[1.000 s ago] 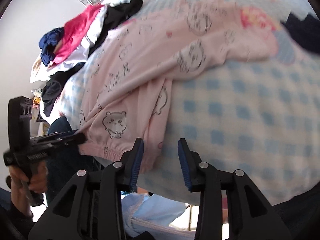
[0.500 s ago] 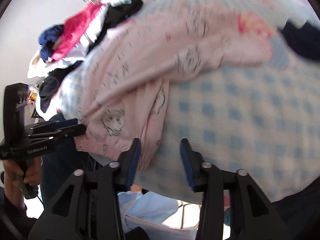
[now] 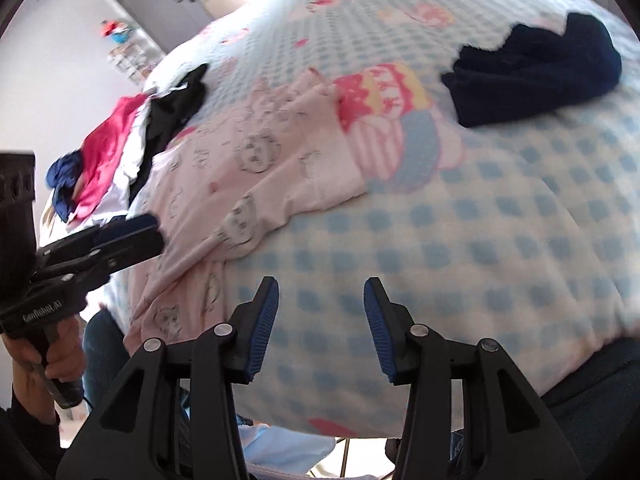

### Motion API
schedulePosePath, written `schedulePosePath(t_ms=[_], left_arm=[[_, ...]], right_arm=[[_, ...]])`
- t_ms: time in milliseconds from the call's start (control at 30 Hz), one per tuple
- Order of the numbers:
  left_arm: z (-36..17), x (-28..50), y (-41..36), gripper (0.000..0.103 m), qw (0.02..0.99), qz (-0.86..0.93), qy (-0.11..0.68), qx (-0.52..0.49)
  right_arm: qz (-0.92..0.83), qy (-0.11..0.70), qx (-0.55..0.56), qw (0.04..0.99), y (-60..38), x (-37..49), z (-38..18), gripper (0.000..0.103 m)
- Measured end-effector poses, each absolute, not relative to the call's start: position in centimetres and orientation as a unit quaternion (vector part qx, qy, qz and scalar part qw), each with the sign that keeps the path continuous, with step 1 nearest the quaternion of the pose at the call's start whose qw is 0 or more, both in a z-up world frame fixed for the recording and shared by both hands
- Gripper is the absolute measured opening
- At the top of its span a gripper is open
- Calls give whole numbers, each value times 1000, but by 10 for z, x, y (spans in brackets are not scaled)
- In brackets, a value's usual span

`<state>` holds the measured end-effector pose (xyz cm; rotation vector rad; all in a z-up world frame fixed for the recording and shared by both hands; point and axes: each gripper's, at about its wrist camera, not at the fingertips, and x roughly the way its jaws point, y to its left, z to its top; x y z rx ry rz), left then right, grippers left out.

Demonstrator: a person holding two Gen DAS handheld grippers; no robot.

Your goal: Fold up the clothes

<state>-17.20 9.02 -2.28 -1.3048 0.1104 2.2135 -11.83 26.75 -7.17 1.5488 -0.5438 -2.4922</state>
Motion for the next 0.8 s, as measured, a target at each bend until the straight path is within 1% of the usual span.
schedulePosePath(t_ms=[100, 167, 300, 333, 367, 433, 467, 567, 700, 800], left_arm=[[-35, -187, 126, 44, 296, 816, 67, -491], [-47, -197, 145, 44, 289, 813, 81, -498], [-71, -215, 165, 44, 278, 806, 78, -516], [-77, -219, 167, 38, 274, 804, 75, -522], [-83, -221, 168, 21, 269, 802, 72, -528], [-86, -224, 163, 9, 258, 805, 62, -531], [-81, -224, 155, 7, 257, 809, 45, -526], [-51, -221, 120, 6, 248, 831, -6, -498], [6, -213, 37, 6, 211, 870, -79, -438], [28, -209, -37, 6, 162, 887, -123, -414]], right_arm=[[-832, -199, 516, 47, 284, -124, -72, 45], [-835, -205, 510, 34, 295, -124, -71, 46], [-836, -201, 511, 14, 313, -124, -73, 47], [-835, -200, 513, 11, 316, -124, -75, 47], [-834, -198, 514, 9, 319, -125, -77, 47], [-831, -200, 520, 10, 323, -127, -81, 47], [-830, -196, 523, 11, 323, -130, -83, 47], [-830, -188, 524, 16, 315, -134, -82, 47], [-831, -179, 526, 32, 300, -143, -78, 47], [-827, -176, 530, 59, 281, -156, -64, 47]])
